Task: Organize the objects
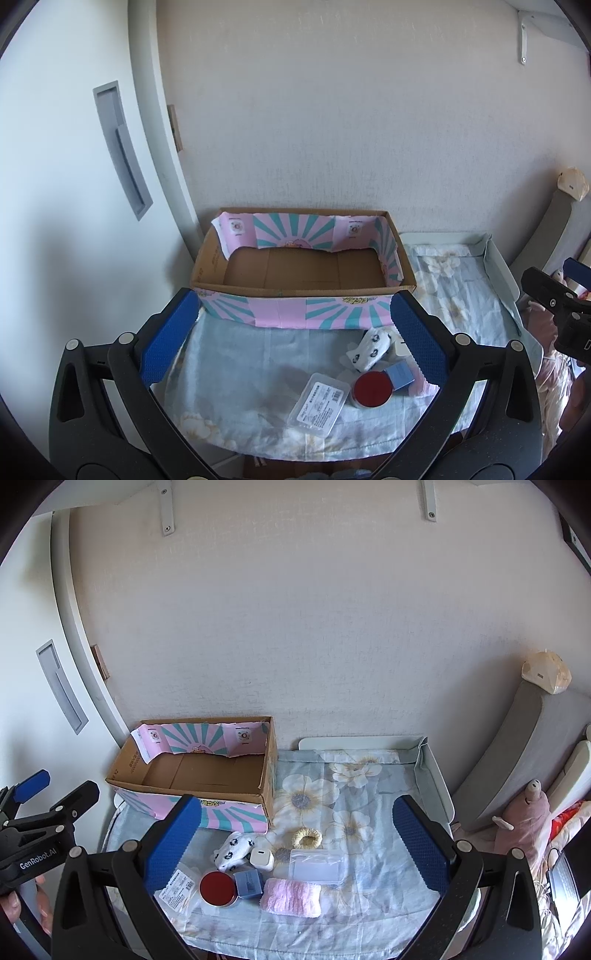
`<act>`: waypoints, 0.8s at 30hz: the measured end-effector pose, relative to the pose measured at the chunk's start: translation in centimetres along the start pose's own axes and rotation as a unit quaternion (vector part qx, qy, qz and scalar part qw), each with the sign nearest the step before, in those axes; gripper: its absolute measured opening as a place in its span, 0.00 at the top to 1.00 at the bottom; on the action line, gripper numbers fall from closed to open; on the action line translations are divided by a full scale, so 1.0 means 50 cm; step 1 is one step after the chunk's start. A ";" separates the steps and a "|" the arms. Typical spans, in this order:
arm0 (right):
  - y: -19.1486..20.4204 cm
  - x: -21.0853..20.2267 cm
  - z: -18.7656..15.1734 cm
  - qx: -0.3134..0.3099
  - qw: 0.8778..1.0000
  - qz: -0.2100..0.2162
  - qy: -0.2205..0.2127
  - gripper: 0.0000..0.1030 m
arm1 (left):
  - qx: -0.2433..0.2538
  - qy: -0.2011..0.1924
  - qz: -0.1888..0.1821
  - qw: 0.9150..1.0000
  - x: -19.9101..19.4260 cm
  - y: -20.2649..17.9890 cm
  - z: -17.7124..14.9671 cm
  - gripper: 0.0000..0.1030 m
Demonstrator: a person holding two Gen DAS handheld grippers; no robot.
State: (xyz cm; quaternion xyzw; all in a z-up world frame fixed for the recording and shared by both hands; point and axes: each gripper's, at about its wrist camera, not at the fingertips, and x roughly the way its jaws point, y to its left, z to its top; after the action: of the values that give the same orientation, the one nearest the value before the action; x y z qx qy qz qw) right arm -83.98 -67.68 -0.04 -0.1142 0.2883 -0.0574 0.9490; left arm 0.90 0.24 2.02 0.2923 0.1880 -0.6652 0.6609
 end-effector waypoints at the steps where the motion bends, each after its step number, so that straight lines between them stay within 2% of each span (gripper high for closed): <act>1: -0.001 0.000 -0.001 0.001 1.000 -0.001 0.001 0.00 | -0.002 0.001 0.000 1.000 0.001 0.000 -0.002 0.00; 13: -0.032 -0.001 -0.007 0.007 1.000 -0.014 0.005 0.00 | -0.043 0.037 0.036 0.998 0.024 0.011 -0.032 0.00; 17: -0.054 0.009 -0.011 -0.007 1.000 -0.024 0.007 0.00 | -0.066 0.064 0.043 0.995 0.048 0.025 -0.067 0.00; 24: -0.087 0.064 -0.053 -0.014 0.998 -0.025 0.050 0.00 | -0.073 0.114 0.056 0.989 0.104 0.020 -0.156 0.00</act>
State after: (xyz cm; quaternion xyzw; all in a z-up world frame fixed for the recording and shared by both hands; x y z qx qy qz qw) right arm -82.98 -72.94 -2.79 -0.1320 0.3336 -0.0829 0.9297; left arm 3.20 1.13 -7.06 0.3267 0.2935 -0.5740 0.6911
